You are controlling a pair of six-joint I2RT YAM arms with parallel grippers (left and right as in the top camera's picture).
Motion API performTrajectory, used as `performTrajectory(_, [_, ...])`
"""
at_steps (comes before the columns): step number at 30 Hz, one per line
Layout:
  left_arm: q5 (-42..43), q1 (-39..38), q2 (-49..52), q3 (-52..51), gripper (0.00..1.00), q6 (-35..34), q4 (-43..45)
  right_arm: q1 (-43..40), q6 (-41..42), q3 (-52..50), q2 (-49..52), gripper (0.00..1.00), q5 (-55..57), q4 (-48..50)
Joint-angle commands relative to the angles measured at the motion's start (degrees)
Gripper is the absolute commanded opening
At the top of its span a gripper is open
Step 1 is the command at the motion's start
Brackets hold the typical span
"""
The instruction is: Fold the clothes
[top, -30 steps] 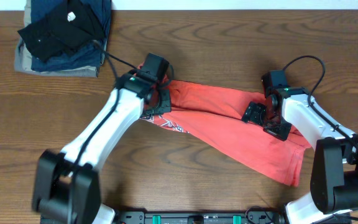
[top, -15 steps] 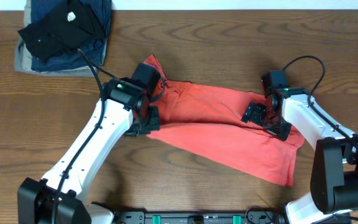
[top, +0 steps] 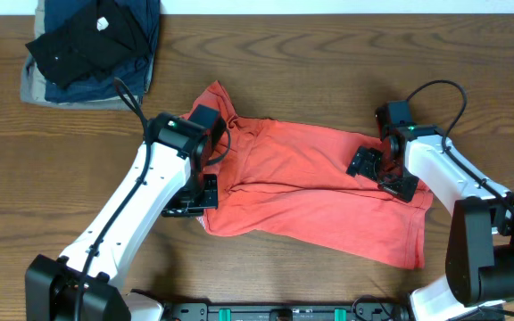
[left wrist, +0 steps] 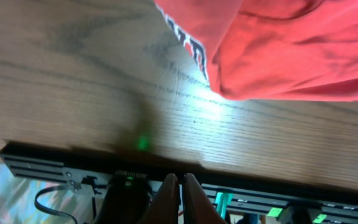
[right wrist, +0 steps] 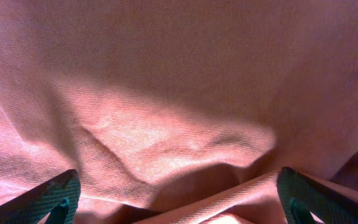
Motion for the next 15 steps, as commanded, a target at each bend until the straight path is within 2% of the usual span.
performTrajectory(1, [-0.87, -0.07, 0.15, -3.37, 0.06, -1.14, 0.70, 0.52, -0.46, -0.15, -0.37, 0.99, 0.15, -0.31])
performTrajectory(2, [-0.87, -0.07, 0.15, -4.33, 0.07, -1.11, 2.29, 0.52, -0.44, -0.13, -0.37, 0.99, 0.11, -0.48])
performTrajectory(5, [-0.87, -0.07, 0.15, -6.38, 0.58, -1.03, 9.14, 0.52, -0.44, -0.15, -0.37, 0.99, -1.44, -0.44])
performTrajectory(6, [-0.87, -0.07, 0.17, -6.82, 0.64, -0.74, 11.76, 0.52, -0.42, -0.13, -0.37, 0.99, -1.92, -0.39])
performTrajectory(7, [-0.87, -0.07, 0.24, -7.15, 0.68, -0.63, 15.37, 0.52, -0.42, -0.13, -0.37, 0.99, -2.82, 0.04])
performTrajectory(11, [-0.87, -0.07, 0.66, -7.37, 0.68, 0.02, 26.03, 0.52, -0.42, -0.15, -0.37, 0.99, -4.55, 0.76])
performTrajectory(15, [-0.92, -0.07, 2.47, -7.37, 0.69, 5.01, 33.66, 0.57, -0.46, -0.15, -0.37, 0.99, -4.50, 0.66])
